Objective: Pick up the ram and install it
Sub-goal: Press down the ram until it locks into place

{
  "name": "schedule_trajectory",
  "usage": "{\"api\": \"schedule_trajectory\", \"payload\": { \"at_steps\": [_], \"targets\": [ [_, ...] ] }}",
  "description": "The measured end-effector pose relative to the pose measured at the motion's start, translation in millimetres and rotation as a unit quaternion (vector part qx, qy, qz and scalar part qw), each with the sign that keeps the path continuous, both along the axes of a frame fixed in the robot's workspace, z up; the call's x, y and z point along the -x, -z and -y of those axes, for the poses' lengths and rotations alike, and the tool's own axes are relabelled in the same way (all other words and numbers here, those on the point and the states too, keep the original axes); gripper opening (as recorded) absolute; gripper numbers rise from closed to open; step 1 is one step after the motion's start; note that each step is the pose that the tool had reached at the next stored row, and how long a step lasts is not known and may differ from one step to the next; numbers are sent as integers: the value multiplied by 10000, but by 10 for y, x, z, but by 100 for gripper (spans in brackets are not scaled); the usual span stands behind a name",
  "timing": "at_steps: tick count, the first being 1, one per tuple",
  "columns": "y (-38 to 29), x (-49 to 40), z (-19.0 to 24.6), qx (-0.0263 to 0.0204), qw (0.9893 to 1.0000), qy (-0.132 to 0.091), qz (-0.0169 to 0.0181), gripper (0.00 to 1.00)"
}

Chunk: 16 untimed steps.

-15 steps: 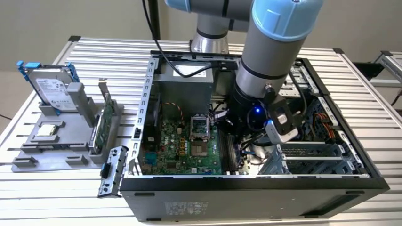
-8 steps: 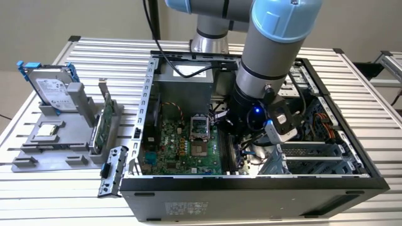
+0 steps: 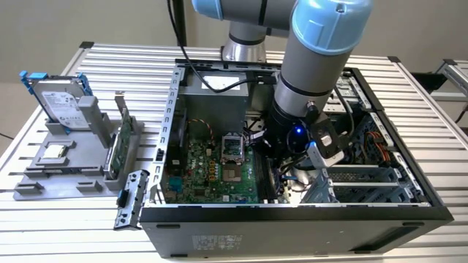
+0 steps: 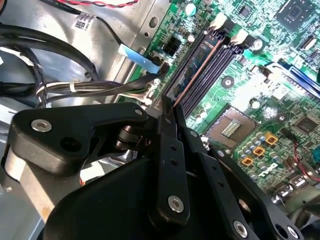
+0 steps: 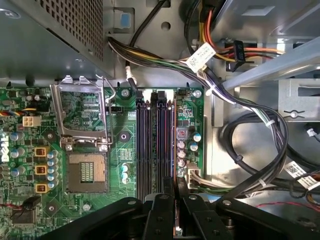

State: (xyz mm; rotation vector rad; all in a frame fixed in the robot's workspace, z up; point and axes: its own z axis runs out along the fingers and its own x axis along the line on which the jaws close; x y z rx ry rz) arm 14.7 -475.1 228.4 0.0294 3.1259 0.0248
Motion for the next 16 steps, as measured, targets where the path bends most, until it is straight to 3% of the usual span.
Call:
{"api": "schedule_trajectory", "payload": {
  "at_steps": [6,16],
  "targets": [
    [56,-6,-2,0,10000,0,0,0],
    [61,-6,-2,-5,10000,0,0,0]
  ]
}}
